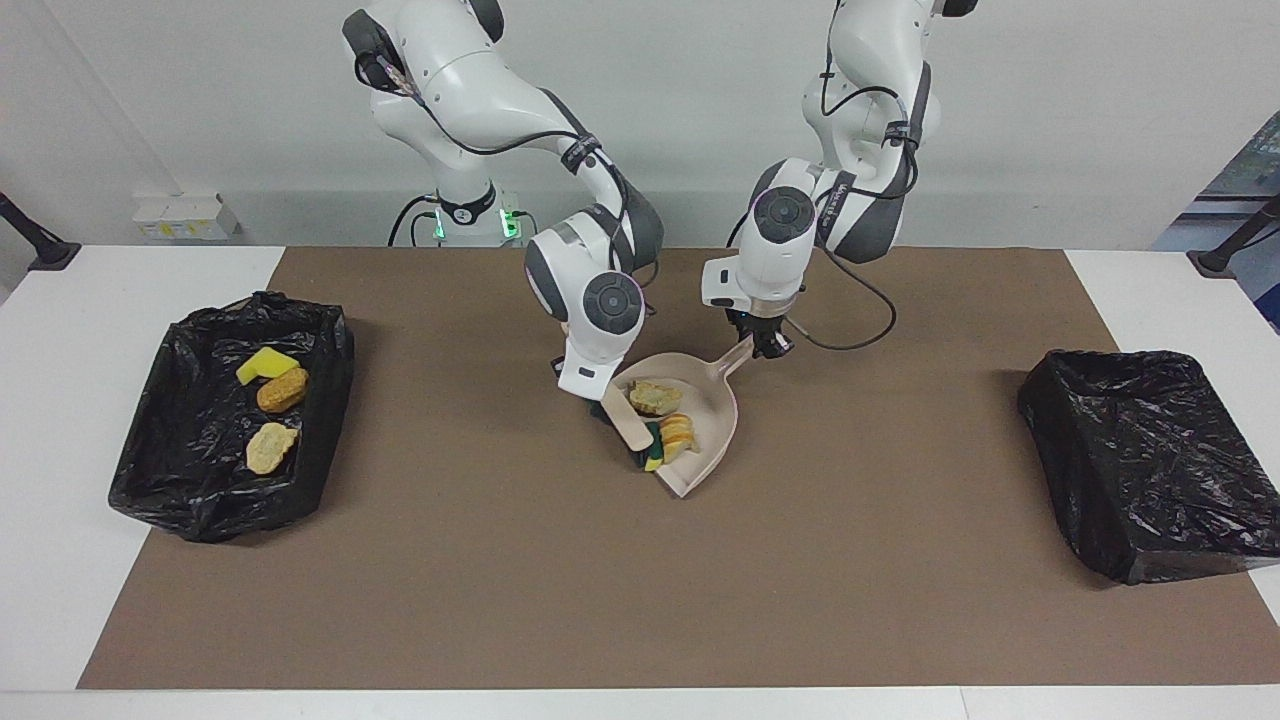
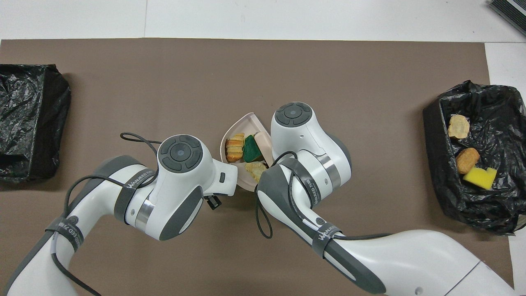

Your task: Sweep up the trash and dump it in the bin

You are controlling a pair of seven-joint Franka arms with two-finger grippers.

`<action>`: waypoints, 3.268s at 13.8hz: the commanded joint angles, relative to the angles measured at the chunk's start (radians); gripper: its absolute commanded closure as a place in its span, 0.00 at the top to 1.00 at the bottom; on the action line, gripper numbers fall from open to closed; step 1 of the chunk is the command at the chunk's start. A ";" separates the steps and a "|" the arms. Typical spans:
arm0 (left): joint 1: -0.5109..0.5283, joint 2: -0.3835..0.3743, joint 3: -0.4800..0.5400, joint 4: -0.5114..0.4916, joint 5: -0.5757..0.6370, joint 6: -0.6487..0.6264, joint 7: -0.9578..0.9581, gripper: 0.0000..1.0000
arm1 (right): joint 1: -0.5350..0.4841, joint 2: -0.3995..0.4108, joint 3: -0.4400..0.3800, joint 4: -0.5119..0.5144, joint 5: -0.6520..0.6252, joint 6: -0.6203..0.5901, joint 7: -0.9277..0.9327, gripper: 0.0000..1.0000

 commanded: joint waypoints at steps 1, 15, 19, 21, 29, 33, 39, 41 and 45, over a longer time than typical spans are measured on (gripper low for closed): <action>0.001 -0.026 -0.007 -0.048 0.003 0.025 0.053 0.00 | -0.013 -0.034 0.006 -0.014 0.029 -0.012 -0.050 0.00; 0.059 -0.016 -0.005 -0.049 0.004 0.084 0.271 0.00 | -0.193 -0.229 0.003 -0.013 0.151 -0.237 -0.139 0.00; 0.059 -0.023 -0.009 -0.006 -0.030 0.115 0.355 0.00 | -0.282 -0.233 0.001 -0.039 0.144 -0.282 -0.020 0.00; 0.111 -0.036 -0.002 0.009 -0.110 0.106 0.471 0.00 | -0.271 -0.270 0.004 -0.098 0.142 -0.271 0.086 0.00; 0.456 -0.085 0.002 0.158 -0.132 -0.135 0.855 0.00 | -0.090 -0.446 0.007 -0.344 0.295 -0.112 0.298 0.00; 0.639 -0.085 0.001 0.242 -0.069 -0.217 0.931 0.00 | 0.048 -0.430 0.007 -0.369 0.351 -0.027 0.434 0.00; 0.846 -0.059 0.001 0.334 0.079 -0.232 1.090 0.00 | 0.211 -0.284 0.007 -0.367 0.387 0.100 0.498 0.00; 0.872 -0.046 0.001 0.359 0.164 -0.222 1.110 0.00 | 0.237 -0.292 0.007 -0.392 0.383 0.091 0.518 0.00; 0.944 -0.004 0.007 0.414 0.285 -0.173 1.182 0.00 | 0.252 -0.315 0.009 -0.438 0.387 0.131 0.596 0.00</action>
